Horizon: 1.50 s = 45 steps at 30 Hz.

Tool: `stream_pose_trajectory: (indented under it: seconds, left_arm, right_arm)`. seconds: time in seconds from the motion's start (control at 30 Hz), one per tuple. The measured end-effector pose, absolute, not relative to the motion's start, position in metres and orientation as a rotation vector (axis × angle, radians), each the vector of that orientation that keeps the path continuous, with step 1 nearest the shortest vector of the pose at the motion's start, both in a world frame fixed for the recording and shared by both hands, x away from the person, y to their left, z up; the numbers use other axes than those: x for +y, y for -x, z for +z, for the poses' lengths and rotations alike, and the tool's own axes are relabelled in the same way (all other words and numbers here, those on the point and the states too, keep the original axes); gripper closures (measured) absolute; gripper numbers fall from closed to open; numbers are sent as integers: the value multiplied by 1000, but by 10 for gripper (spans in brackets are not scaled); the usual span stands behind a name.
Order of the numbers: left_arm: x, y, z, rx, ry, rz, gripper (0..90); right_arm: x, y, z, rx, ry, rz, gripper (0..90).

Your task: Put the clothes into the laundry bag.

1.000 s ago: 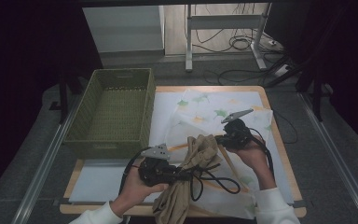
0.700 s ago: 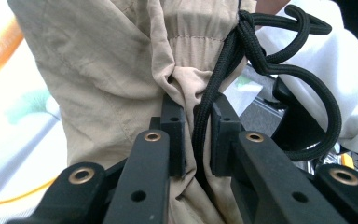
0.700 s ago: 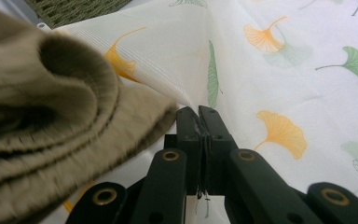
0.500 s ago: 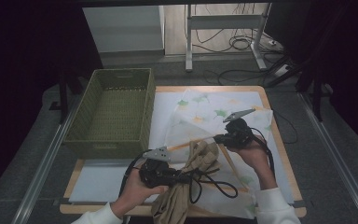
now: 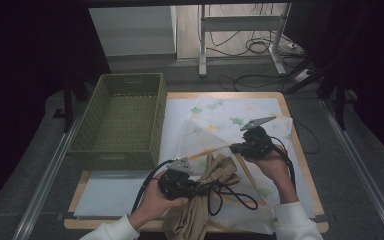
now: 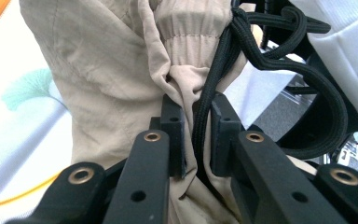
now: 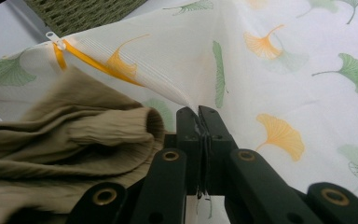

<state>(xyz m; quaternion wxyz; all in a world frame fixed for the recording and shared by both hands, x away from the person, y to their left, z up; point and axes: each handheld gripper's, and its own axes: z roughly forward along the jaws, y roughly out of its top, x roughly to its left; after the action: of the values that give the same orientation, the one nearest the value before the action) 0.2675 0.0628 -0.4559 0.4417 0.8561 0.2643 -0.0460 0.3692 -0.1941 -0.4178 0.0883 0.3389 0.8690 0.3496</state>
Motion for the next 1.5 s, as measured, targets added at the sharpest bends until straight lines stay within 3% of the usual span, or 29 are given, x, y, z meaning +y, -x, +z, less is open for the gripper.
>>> stream_pose_trajectory:
  seconds: [1.5]
  left_arm:
    - [3,-324,-457,724,-2323,11,792]
  right_arm:
    - [-195,-362,-406,2578,-970,1108,863]
